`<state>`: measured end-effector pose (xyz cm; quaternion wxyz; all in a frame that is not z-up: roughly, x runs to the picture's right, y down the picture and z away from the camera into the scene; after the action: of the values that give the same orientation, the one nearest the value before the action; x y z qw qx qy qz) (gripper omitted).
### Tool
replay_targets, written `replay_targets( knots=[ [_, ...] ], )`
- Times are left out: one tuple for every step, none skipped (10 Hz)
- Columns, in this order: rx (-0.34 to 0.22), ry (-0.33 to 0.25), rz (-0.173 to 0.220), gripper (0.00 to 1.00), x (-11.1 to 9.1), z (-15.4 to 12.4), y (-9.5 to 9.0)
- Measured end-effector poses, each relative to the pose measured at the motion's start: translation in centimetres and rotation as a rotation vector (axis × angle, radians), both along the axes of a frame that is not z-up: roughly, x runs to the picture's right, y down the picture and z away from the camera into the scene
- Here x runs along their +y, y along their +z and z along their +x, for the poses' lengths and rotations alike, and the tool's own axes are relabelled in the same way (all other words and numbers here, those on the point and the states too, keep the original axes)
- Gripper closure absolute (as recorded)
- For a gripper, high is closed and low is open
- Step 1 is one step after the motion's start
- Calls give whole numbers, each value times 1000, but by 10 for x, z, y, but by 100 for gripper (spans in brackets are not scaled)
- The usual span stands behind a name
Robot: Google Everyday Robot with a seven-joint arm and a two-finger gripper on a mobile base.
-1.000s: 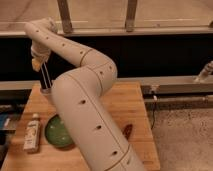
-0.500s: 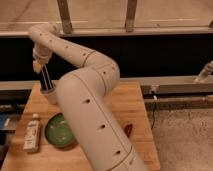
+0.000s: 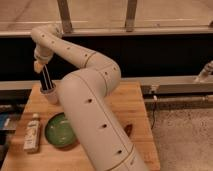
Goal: Place the eraser in the ceramic cup
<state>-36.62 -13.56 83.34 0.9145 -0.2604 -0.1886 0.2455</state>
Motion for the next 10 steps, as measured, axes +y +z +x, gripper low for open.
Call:
replay_targets(
  knots=[
    [-10,5,8,100,-2,2,2],
    [-19,4,13,100,-1,-1,3],
    [-29,2,17,100,1,-5,3],
    [-37,5,20,100,4,-4,5],
    [-42,9,22,100,5,-1,6],
    [-47,10,22,100,8,-1,8],
    [-51,7,23,100,10,-2,7],
    [-53,3,23,100,12,-3,8],
    [-53,2,22,100,14,-1,8],
    [-57,1,20,100,16,1,9]
  ],
)
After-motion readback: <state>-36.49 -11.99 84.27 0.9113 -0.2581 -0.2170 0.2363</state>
